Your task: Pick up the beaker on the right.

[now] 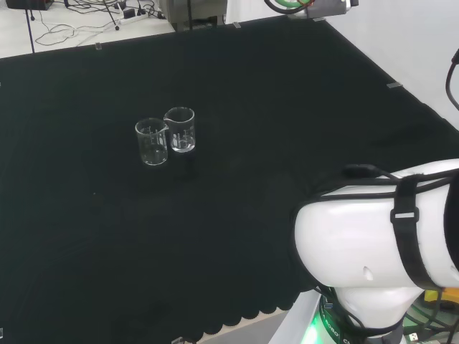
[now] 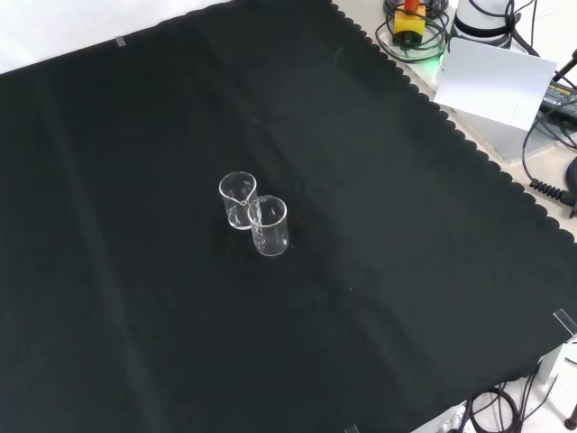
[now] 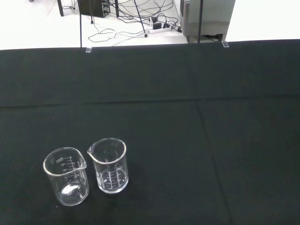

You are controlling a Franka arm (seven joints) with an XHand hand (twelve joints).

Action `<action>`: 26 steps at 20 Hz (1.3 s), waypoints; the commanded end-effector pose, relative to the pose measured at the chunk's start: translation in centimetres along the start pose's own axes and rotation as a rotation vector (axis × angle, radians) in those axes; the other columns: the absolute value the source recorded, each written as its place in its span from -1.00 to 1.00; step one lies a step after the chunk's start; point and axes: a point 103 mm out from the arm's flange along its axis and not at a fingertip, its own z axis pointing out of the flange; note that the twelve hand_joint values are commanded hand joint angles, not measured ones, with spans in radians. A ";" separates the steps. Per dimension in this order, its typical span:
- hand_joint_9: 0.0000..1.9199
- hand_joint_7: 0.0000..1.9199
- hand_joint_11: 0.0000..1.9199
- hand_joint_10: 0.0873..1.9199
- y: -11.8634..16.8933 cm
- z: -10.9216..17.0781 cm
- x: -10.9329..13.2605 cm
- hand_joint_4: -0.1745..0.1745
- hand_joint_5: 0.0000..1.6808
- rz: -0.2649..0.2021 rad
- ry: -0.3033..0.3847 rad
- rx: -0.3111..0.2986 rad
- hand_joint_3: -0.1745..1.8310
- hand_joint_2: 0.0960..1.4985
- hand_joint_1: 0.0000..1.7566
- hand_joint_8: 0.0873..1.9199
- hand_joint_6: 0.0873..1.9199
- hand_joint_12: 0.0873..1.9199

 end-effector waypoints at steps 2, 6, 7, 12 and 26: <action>-0.89 -0.96 -1.00 -0.36 -0.3 0.0 1.6 -0.05 -0.70 -0.006 -0.033 -0.018 -0.38 0.55 -0.73 -0.50 -0.68 0.27; -0.89 -0.96 -1.00 -0.36 -0.2 -0.1 2.1 -0.05 -0.66 -0.001 -0.026 -0.014 -0.49 0.64 -0.75 -0.51 -0.78 0.27; -0.89 -0.95 -1.00 -0.36 -0.2 -0.1 2.3 -0.05 -0.66 0.002 -0.032 -0.016 -0.50 0.64 -0.75 -0.52 -0.78 0.27; -0.89 -0.94 -1.00 -0.36 1.3 0.8 0.3 -0.05 -0.64 0.014 -0.001 0.005 -0.52 0.65 -0.72 -0.51 -0.80 0.27; -0.79 -0.86 -1.00 -0.33 6.2 6.2 -3.0 -0.12 -0.57 0.084 0.015 0.065 -0.55 0.59 -0.61 -0.47 -0.84 0.39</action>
